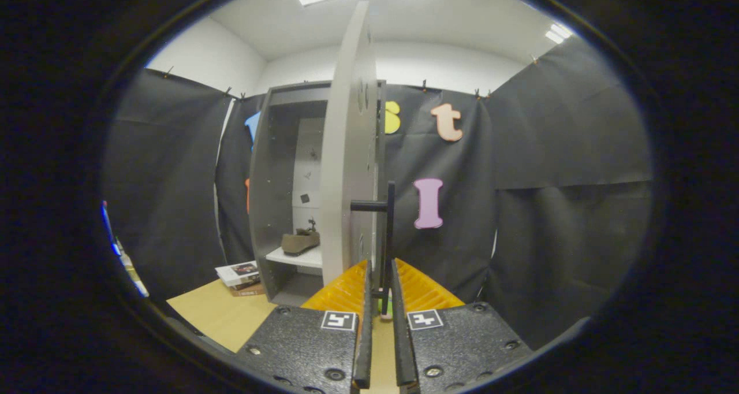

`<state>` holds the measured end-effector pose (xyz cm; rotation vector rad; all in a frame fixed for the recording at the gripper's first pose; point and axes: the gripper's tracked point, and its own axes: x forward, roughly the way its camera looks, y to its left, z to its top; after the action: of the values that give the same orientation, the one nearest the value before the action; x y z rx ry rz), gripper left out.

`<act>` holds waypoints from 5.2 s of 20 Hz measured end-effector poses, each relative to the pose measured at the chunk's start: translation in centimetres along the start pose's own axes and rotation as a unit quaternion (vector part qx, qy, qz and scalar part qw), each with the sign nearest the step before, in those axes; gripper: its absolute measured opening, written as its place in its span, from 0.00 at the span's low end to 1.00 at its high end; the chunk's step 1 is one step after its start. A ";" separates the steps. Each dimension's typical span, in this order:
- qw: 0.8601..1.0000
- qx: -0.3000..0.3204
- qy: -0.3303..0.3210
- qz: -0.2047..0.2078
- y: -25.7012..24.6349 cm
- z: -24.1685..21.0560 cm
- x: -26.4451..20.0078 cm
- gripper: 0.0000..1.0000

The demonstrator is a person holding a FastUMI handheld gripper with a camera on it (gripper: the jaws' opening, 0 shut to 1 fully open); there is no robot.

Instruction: Open the shoe cabinet door, grab the shoes and put them into the shoe cabinet, then close the shoe cabinet door.

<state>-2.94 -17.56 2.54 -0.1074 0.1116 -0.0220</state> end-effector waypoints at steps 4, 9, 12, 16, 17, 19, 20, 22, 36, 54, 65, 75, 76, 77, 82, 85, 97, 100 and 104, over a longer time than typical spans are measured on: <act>1.000 0.014 -0.013 0.013 0.5 -0.5 -3.2 0.20; 0.998 -0.015 -0.045 0.053 4.9 -0.8 -5.2 0.57; 0.995 -0.035 -0.073 0.049 7.3 -0.6 -5.6 0.86; 0.995 -0.010 -0.051 0.082 12.5 -3.1 -5.2 1.00; 0.995 -0.001 -0.044 0.088 13.5 -3.6 -4.8 1.00; 0.995 0.021 -0.030 0.091 14.8 -4.9 -3.2 1.00; 0.995 0.036 -0.024 0.090 15.5 -5.7 -2.2 1.00; 0.995 0.055 -0.017 0.083 16.5 -7.7 -0.4 1.00; 0.967 -0.009 0.229 0.111 26.9 -36.2 11.7 1.00; 0.938 0.100 0.319 0.093 27.7 -48.4 15.7 0.13; 0.948 0.082 0.296 0.089 25.5 -45.1 13.2 0.11; 0.970 0.069 0.187 0.137 26.0 -29.4 10.4 0.11; 0.972 0.073 0.172 0.140 25.8 -27.1 10.5 0.11; 0.973 0.078 0.159 0.145 26.0 -24.9 10.5 0.11; 0.980 0.072 0.117 0.145 24.8 -15.3 11.5 0.11; 0.983 0.047 0.101 0.147 24.7 -10.1 13.0 0.11; 0.991 0.020 0.104 0.078 21.6 -2.9 30.0 0.11; 0.992 -0.016 0.109 0.069 21.4 -5.7 36.7 0.11; 0.984 -0.101 0.143 0.035 21.0 -10.7 44.4 0.11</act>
<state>40.35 0.98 -15.23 -0.3031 0.4062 0.0452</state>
